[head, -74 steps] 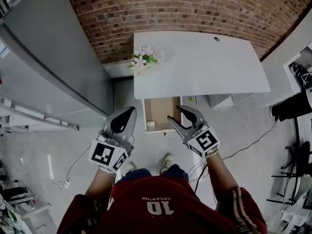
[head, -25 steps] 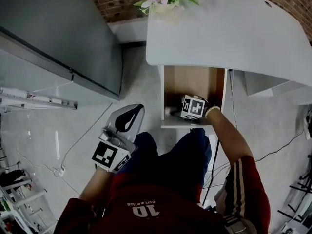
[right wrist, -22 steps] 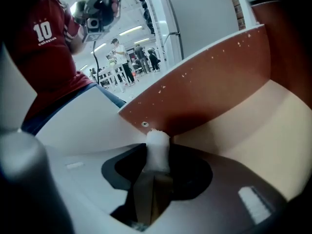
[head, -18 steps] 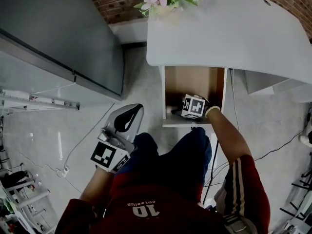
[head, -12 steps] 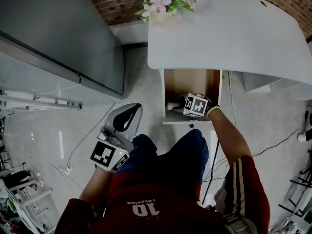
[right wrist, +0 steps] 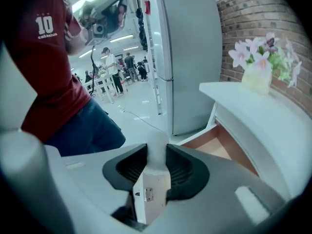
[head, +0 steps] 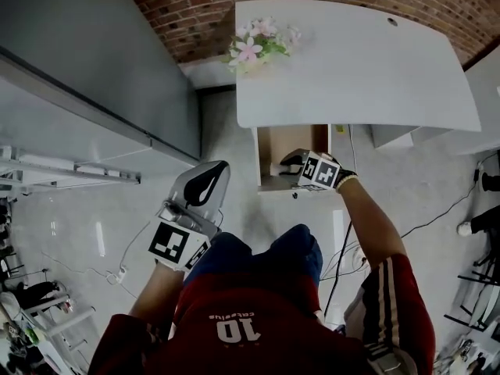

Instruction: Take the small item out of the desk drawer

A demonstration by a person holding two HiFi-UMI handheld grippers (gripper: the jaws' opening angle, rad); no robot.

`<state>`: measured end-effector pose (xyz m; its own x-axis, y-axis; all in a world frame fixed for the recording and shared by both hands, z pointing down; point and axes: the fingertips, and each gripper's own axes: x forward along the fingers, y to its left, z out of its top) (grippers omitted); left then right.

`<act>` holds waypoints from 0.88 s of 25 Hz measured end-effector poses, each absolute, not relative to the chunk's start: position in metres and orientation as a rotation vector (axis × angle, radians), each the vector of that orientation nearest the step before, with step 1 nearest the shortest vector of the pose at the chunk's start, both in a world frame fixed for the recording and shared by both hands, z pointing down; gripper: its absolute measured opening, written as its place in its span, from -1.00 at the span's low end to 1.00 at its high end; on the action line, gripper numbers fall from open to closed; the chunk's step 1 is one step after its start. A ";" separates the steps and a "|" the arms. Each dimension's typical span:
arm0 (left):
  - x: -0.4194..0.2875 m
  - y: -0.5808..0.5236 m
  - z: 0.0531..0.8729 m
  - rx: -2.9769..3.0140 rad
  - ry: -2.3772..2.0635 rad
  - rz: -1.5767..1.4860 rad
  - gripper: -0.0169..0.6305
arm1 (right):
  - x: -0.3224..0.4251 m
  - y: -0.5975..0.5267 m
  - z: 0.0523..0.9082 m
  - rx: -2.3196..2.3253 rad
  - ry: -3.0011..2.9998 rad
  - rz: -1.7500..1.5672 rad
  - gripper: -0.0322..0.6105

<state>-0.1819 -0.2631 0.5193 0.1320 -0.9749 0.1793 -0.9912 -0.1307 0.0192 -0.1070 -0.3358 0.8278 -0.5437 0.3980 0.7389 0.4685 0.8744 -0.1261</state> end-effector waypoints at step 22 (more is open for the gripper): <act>-0.161 -0.243 0.379 2.227 -2.071 0.117 -0.94 | -0.089 -0.283 0.457 -0.010 -2.812 0.008 -0.49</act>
<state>-0.1607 -0.2430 0.3792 0.0734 -0.9897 0.1228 -0.9973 -0.0716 0.0192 -0.0893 -0.2827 0.4566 -0.9461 0.0077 0.3238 0.0059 1.0000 -0.0065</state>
